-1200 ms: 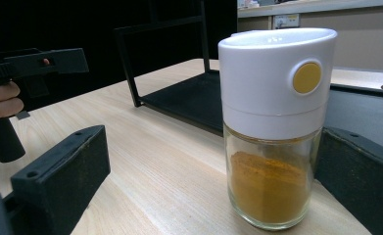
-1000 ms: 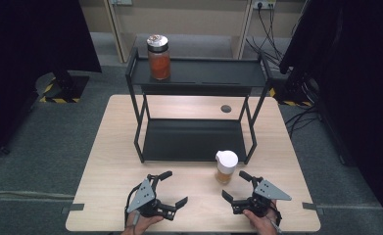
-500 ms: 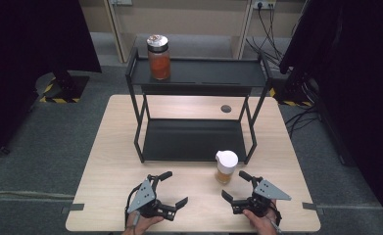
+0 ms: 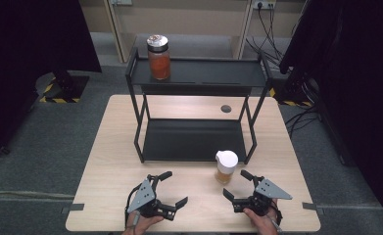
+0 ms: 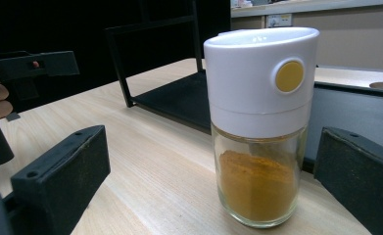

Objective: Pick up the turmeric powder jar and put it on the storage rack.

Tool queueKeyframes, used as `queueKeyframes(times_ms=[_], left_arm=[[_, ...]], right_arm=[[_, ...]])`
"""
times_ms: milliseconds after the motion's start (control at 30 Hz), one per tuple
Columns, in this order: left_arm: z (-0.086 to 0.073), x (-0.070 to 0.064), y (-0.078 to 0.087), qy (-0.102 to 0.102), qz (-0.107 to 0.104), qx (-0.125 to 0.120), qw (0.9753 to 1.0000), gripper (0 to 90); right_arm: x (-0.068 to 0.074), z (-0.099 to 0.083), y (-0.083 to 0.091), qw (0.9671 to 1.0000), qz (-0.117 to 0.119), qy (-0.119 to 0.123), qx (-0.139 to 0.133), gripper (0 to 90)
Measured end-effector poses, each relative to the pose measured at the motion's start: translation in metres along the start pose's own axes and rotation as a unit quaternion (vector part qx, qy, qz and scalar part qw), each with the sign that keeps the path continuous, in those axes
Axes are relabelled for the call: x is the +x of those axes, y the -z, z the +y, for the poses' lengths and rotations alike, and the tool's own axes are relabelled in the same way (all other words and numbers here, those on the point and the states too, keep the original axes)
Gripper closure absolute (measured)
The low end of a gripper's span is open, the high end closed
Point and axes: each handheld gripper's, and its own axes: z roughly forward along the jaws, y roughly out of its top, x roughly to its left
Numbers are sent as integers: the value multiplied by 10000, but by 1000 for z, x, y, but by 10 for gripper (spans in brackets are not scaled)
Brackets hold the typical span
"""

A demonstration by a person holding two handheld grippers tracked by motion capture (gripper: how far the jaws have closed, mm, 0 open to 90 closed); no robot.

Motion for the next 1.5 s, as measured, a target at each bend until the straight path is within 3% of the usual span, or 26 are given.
queueKeyframes(times_ms=[433, 967, 1500], left_arm=[[-1, 0, 0, -13, 26, 8, 10000, 14], [-1, 0, 1, -66, 97, 34, 9999, 15], [-2, 1, 1, -38, 161, 73, 9998, 15]], right_arm=[[3, 7, -8, 9993, -342, 71, 113, 4], [-3, 16, -29, 9988, -431, 171, 137, 15], [-5, 21, -51, 9977, -542, 231, 332, 176]])
